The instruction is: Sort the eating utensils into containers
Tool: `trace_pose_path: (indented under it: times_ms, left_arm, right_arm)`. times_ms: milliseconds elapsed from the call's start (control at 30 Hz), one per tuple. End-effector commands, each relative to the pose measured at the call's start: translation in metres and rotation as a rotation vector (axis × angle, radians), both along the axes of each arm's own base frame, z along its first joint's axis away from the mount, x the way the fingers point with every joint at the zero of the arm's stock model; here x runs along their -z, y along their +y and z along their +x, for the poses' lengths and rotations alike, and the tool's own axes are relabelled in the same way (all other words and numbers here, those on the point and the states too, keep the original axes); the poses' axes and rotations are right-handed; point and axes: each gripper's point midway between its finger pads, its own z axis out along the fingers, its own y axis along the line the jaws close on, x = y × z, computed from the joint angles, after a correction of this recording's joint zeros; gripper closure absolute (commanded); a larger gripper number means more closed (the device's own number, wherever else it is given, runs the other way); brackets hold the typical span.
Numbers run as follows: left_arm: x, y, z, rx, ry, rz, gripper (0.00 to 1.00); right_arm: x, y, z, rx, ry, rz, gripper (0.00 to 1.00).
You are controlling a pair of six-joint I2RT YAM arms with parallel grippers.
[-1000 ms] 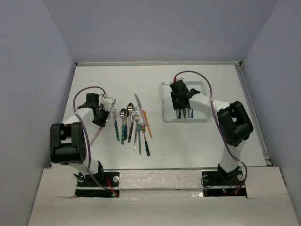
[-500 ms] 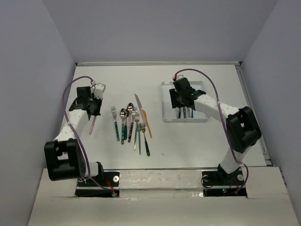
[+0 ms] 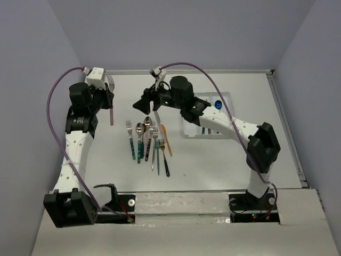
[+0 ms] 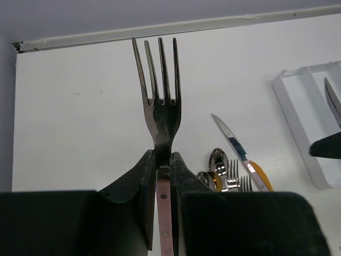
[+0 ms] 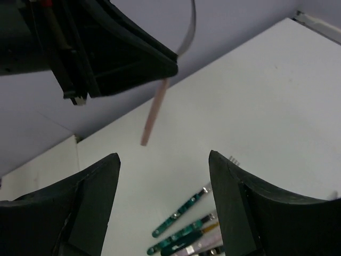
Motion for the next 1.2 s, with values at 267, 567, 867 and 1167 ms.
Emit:
trace_pose_path:
  times_ms: [267, 567, 867, 1167]
  left_arm:
    - [-0.025, -0.038, -0.006, 0.115, -0.083, -0.183, 1.00]
    - [-0.010, -0.039, -0.001, 0.105, -0.064, -0.184, 1.00]
    - [-0.011, -0.042, -0.005, 0.121, -0.073, -0.179, 1.00]
    - [0.017, -0.028, -0.009, 0.093, -0.028, -0.062, 0.01]
  right_arm:
    - [-0.017, 0.089, -0.019, -0.184, 0.055, 0.219, 0.31]
    - [0.011, 0.118, -0.016, -0.209, 0.110, 0.204, 0.39]
    - [0.022, 0.118, -0.003, -0.139, 0.147, 0.189, 1.00]
    - [0.054, -0.006, 0.029, -0.012, 0.265, 0.079, 1.00]
